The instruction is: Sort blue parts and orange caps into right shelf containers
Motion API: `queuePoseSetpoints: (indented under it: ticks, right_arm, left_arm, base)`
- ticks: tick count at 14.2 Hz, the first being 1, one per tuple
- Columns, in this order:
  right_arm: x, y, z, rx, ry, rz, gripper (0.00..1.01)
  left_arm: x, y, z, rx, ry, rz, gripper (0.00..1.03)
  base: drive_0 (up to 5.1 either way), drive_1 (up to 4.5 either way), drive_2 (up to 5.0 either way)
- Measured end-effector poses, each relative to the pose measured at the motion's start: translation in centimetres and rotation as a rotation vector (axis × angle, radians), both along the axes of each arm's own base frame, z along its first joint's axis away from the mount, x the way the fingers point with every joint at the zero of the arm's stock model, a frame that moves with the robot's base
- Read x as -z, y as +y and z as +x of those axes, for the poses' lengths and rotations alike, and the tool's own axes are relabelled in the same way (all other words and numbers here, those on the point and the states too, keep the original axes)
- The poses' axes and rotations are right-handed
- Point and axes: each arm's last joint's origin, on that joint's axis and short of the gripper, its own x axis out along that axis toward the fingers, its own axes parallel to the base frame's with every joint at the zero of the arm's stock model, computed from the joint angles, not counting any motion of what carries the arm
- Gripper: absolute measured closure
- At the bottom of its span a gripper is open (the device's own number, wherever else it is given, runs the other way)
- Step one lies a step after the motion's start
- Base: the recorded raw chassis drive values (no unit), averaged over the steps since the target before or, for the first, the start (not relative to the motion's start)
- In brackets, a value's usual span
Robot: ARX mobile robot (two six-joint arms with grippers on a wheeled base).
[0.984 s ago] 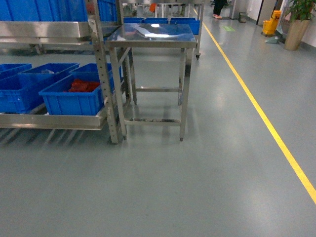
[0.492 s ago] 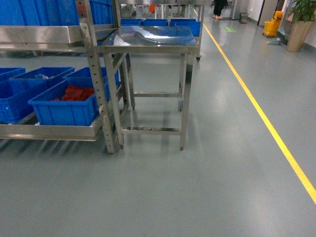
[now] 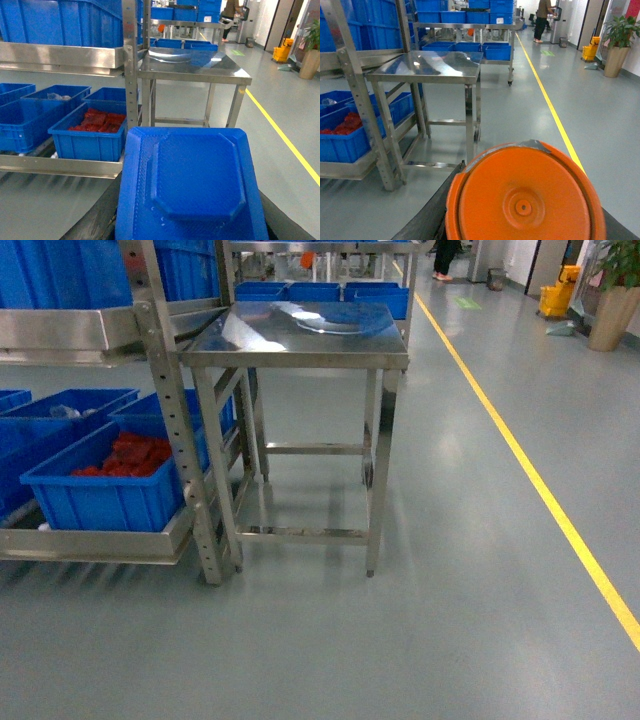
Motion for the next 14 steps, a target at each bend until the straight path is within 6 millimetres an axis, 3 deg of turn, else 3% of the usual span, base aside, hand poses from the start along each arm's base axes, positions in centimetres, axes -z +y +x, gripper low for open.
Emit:
queuePoseSetpoints:
  ticks: [14]
  right_arm:
    - [0.00, 0.00, 0.00, 0.000, 0.000, 0.000, 0.58]
  left_arm:
    - [-0.03, 0.00, 0.00, 0.000, -0.003, 0.000, 0.61]
  base:
    - [0.1, 4.24, -4.1]
